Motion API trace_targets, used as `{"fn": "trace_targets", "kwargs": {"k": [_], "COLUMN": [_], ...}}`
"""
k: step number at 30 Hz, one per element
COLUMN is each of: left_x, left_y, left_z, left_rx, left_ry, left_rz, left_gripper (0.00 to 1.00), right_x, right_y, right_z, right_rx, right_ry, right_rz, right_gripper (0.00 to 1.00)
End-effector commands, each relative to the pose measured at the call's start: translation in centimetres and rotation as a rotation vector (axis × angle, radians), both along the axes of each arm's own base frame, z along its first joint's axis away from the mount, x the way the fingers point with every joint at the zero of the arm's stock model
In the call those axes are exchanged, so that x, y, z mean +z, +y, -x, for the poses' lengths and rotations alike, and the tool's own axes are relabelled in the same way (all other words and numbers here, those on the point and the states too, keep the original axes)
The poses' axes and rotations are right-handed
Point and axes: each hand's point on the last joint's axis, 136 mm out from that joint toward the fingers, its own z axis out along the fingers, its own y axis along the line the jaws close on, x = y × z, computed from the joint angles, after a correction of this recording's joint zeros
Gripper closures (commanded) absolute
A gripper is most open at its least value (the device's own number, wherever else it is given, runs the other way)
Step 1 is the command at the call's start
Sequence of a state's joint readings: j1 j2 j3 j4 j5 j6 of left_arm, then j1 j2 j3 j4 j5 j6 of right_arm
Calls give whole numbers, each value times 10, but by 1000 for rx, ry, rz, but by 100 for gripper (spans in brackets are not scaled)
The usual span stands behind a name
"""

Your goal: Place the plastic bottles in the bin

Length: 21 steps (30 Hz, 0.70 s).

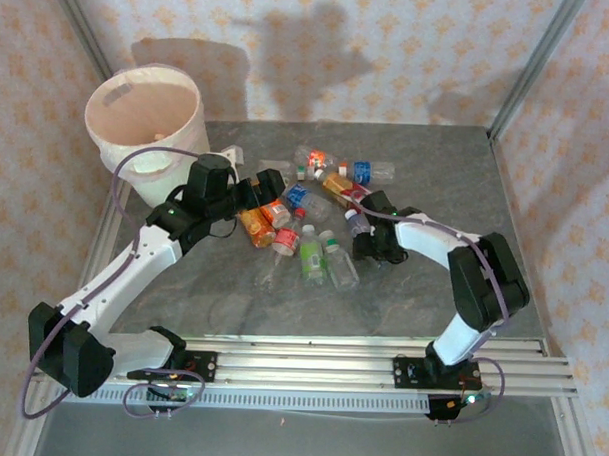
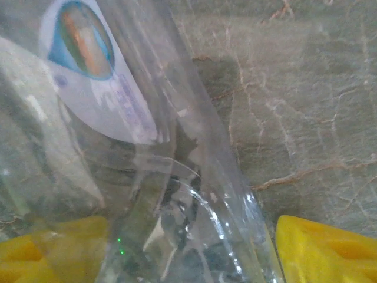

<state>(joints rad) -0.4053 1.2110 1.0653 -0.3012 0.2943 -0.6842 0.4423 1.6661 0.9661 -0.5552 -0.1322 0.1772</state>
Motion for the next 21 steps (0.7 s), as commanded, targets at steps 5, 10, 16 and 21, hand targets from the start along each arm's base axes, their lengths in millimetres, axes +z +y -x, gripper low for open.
{"fn": "trace_targets", "kwargs": {"k": [5, 10, 16, 21], "left_x": [-9, -7, 2, 14], "left_y": [-9, -33, -81, -107], "left_z": [-8, -17, -19, -15], "left_rx": [-17, -125, -342, -426], "left_ry": [35, -6, -22, -35], "left_rz": [9, 65, 191, 280], "left_gripper": [0, 0, 0, 0], "right_x": [11, 34, 92, 145], "right_y": [-7, -7, 12, 61], "right_z": [9, 15, 2, 3], "right_rx": [-51, -33, 43, 165], "right_ry": [-24, -116, -330, -443], "right_rz": [-11, -51, -155, -375], "right_gripper": [38, 44, 46, 47]}}
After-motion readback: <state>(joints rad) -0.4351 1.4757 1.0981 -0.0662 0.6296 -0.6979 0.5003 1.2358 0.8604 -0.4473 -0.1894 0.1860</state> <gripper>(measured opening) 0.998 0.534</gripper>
